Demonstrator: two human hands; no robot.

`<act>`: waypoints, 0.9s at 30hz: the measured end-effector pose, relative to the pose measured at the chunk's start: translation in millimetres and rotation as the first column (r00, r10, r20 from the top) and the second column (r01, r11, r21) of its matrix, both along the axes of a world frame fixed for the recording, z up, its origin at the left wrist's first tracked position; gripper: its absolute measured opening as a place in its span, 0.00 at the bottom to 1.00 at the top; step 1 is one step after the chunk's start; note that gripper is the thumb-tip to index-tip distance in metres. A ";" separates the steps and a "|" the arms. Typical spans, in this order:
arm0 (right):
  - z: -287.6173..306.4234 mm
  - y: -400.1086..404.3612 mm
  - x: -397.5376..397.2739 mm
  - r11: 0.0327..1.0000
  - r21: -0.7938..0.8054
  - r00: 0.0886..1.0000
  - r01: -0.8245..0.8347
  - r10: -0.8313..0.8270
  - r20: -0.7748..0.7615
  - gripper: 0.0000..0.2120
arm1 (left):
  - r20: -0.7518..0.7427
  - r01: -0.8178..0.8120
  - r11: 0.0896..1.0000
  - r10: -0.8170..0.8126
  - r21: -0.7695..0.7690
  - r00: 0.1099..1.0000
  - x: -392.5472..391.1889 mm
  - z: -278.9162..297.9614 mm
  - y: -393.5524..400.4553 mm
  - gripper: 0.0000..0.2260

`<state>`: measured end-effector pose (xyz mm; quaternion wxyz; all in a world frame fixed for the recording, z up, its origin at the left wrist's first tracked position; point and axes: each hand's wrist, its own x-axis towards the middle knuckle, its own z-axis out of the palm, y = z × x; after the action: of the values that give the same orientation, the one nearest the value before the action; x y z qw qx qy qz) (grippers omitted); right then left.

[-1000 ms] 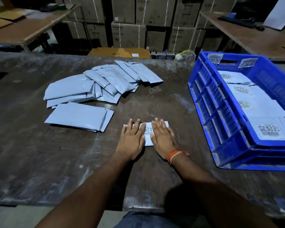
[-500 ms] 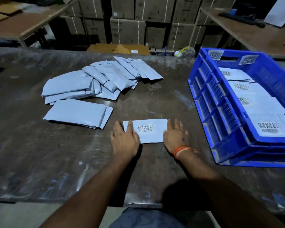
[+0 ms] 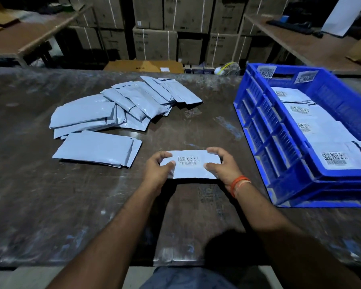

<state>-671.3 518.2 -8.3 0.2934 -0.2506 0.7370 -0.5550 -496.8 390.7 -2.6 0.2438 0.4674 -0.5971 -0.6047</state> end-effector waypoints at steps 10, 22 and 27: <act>89.3 35.5 -23.3 0.972 -0.210 0.989 0.108 -0.083 0.124 0.10 | -0.257 0.267 0.964 -0.254 0.015 0.932 -33.7 110.3 -5.9 0.13; 188.1 121.0 -119.1 0.968 -0.240 0.996 0.078 -0.063 0.070 0.09 | -0.241 0.303 0.945 -0.324 -0.119 0.915 -152.8 195.2 70.0 0.08; 200.0 155.5 -181.8 0.987 -0.155 1.000 0.027 -0.028 -0.006 0.06 | -0.289 0.287 0.952 -0.305 -0.102 0.907 -191.0 196.8 115.3 0.07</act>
<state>-853.1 673.7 191.8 0.2622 -0.2647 0.6961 -0.6137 -687.8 506.0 194.2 0.2510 0.2665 -0.6338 -0.6814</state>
